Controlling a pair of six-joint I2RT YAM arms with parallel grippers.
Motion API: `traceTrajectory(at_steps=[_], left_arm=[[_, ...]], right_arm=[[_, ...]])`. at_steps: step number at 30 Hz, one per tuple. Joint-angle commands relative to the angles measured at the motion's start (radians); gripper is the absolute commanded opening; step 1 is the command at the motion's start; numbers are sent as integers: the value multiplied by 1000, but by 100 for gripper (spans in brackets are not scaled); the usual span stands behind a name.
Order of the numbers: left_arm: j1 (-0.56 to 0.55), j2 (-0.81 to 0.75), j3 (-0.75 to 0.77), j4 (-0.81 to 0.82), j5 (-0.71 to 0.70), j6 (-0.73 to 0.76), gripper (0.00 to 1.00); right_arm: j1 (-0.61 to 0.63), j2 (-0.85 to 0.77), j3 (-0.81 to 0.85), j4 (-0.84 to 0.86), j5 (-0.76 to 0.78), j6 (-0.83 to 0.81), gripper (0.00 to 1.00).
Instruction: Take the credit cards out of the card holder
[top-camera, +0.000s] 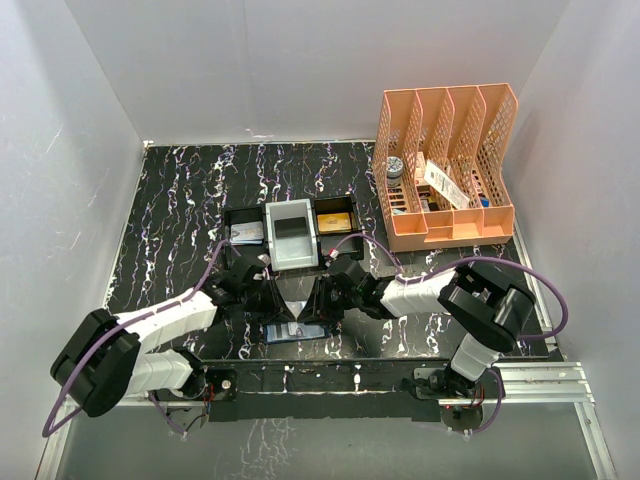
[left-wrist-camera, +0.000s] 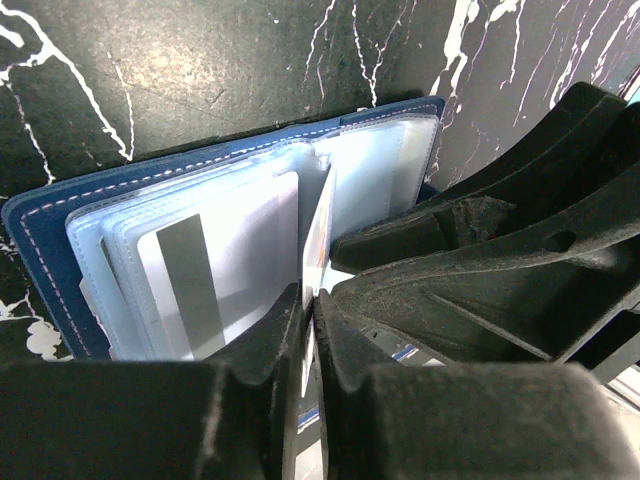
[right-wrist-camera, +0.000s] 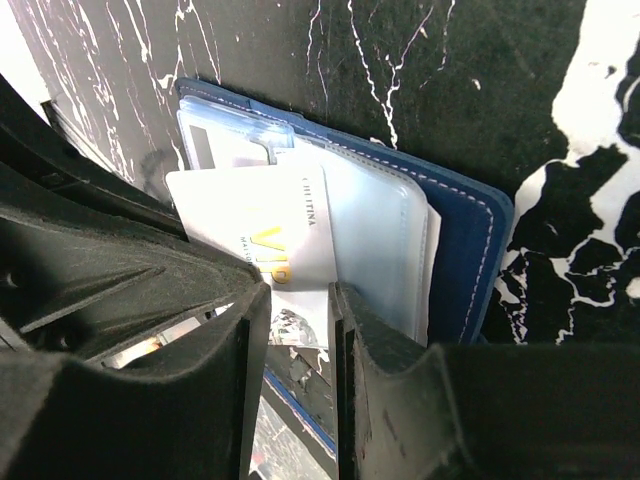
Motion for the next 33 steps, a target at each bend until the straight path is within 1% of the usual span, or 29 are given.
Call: traceTrajectory(at_steps=[1,6,11,16,19,21,23,26,27,30,32,33], left_arm=[[0,-46,-1,-70,-20,-13,0],[3,-118,50,-244,-124,38,0],[7,-215,133,-402,-238,112,0],[14,-282,215,-438,-251,162,0],[31,-301,268,-435,-228,199,0],[62,-299,312,-450,-199,246,0],[128,-293,368,-482,-153,307,0],[250,-288,401,-476,2,367,0],[285,-290,401,-455,57,376,0],[348,-293,381,-373,205,379,0],[362,-293,356,-296,293,358,0],[363,-296,340,-253,341,340,0]], right_arm=[[7,24,-27,-113,87,-14,29],[6,0,1,-190,142,-36,29],[7,-84,2,-140,136,-92,29],[6,-192,32,-71,108,-142,37],[5,-270,51,-67,142,-164,47],[-2,-330,50,-64,184,-171,55],[-14,-388,40,-50,220,-173,60],[-29,-482,12,-10,294,-205,66],[-32,-512,1,6,310,-228,68],[-50,-584,-5,20,312,-273,80],[-73,-605,13,-10,289,-279,84],[-87,-602,22,-17,261,-275,85]])
